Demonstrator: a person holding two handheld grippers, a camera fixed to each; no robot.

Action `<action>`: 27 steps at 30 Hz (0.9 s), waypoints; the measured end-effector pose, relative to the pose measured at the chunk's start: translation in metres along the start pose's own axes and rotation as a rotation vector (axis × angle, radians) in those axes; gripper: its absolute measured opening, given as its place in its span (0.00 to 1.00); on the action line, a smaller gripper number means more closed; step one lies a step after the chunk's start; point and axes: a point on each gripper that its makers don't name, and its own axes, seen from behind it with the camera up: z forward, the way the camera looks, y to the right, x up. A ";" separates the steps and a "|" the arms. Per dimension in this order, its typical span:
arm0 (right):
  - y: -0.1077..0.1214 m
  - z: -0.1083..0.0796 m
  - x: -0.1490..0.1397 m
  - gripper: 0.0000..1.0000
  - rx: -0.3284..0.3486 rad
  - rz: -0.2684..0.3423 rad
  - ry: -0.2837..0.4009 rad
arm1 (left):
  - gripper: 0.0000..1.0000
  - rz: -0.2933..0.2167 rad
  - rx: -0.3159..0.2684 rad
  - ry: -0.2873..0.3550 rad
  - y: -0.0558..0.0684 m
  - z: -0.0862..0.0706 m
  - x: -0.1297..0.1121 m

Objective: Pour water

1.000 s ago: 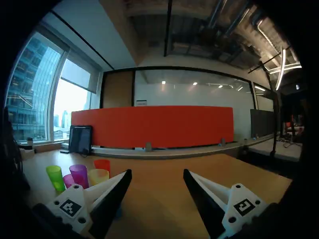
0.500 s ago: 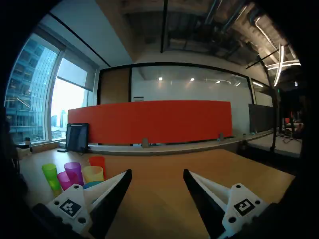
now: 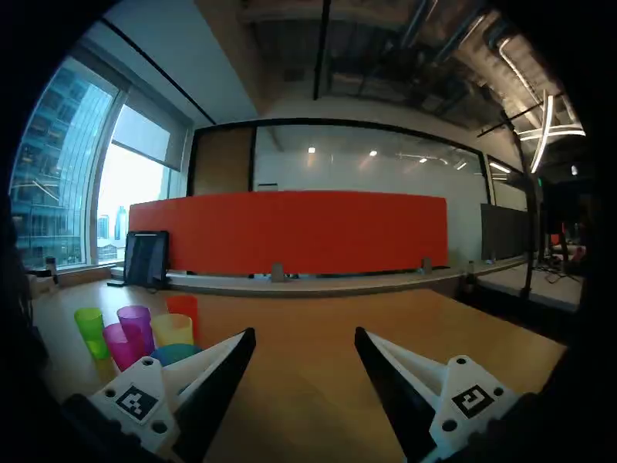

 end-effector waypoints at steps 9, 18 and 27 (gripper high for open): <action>0.000 -0.001 0.001 1.00 0.000 -0.002 0.000 | 0.98 0.000 0.000 0.000 0.000 0.000 0.000; 0.000 -0.002 0.000 1.00 0.000 -0.001 -0.003 | 0.98 0.000 0.000 0.000 0.000 0.000 0.000; 0.000 -0.002 0.001 1.00 0.000 -0.002 -0.003 | 0.98 0.000 0.000 0.000 0.000 0.001 0.001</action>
